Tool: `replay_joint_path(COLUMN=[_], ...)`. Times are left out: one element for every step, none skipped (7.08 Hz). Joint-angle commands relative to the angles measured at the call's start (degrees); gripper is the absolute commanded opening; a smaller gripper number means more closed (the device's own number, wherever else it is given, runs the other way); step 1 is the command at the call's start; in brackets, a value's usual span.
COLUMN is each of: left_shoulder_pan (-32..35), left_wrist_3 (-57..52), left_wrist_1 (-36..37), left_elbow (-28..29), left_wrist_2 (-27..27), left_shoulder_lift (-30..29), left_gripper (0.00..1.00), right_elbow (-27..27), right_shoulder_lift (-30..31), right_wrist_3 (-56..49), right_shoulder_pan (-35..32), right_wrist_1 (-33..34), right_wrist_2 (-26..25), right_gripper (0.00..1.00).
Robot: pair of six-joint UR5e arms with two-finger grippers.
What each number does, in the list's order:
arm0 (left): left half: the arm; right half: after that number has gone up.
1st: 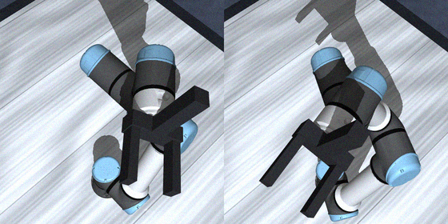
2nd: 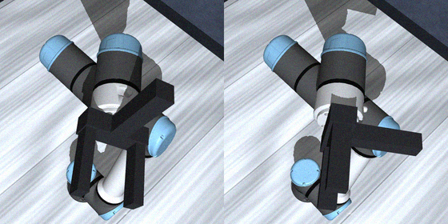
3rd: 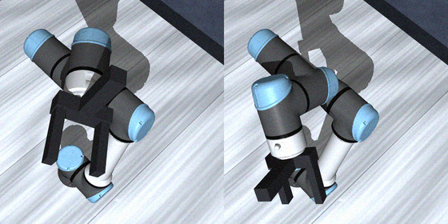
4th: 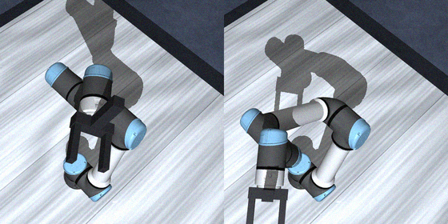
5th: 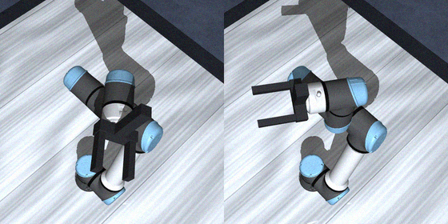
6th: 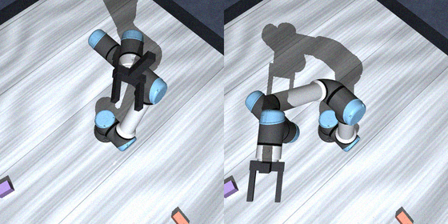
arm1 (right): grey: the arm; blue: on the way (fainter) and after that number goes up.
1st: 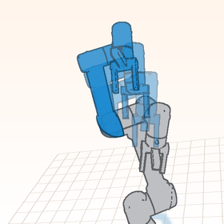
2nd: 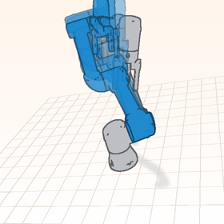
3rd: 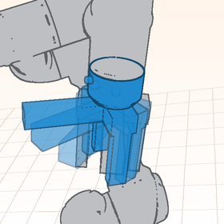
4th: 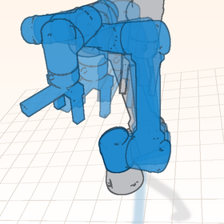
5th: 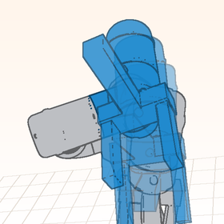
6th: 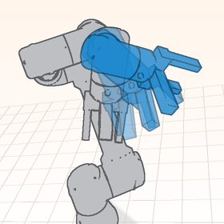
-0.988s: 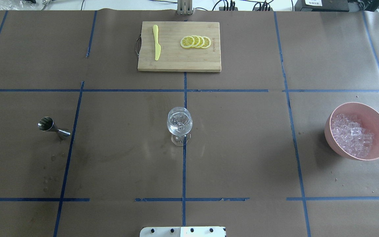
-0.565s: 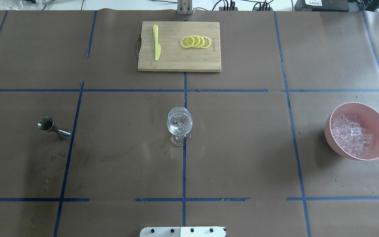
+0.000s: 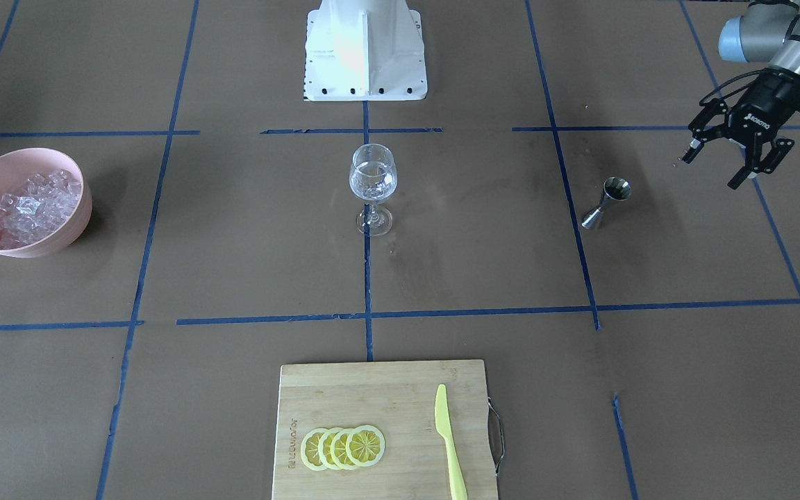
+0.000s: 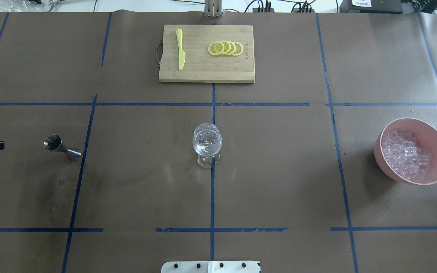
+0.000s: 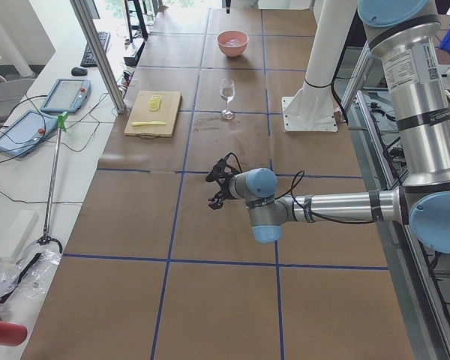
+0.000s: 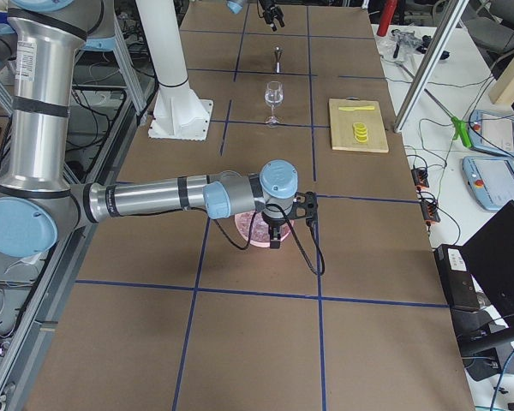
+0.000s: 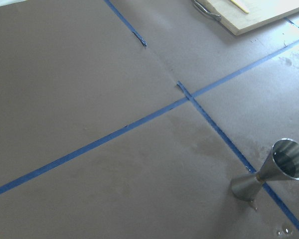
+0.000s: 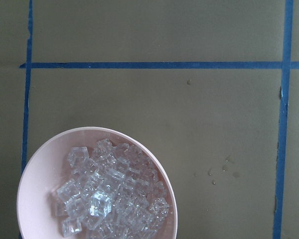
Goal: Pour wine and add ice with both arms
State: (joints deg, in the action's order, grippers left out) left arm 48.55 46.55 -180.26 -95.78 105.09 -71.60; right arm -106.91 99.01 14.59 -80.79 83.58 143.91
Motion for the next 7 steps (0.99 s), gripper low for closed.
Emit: replay_joint_path(left_shoulder_pan=[-14.4,-20.2,-26.5,-33.6,-37.6,-38.3,-38.4], left_wrist_3=[2.9,5.7,7.3,8.1,8.9,8.9,8.9], left_wrist_1=[-1.7,-1.7,-1.4,-0.7,2.5,6.3,8.5], left_elbow=[-0.5,-1.5,-2.2,-2.3,-2.6,-2.6,-1.8], left_wrist_2=[-19.1,-24.1,-30.5,-40.3,-48.1,-53.9,-61.5], left_shoulder_lift=[1.6,1.5,1.5,1.0,-0.8,-3.4,-5.7], left_gripper=[0.99,0.99,0.99,1.0,0.99,0.99,0.98], right_elbow=[0.0,0.0,0.0,0.0,0.0,0.0,0.0], right_shoulder_lift=[0.0,0.0,0.0,-0.1,-0.1,-0.3,-0.2], right_wrist_3=[-0.1,-0.2,-0.2,-0.2,-0.2,-0.2,-0.2], right_shoulder_pan=[0.1,0.2,0.2,0.2,0.2,0.2,0.2], right_wrist_1=[-1.1,-1.1,-1.1,-1.1,-1.1,-1.1,-1.1], right_wrist_2=[-0.1,-0.3,-0.4,-0.5,-0.5,-0.6,-0.6], right_gripper=[1.0,1.0,1.0,1.0,1.0,1.0,1.0])
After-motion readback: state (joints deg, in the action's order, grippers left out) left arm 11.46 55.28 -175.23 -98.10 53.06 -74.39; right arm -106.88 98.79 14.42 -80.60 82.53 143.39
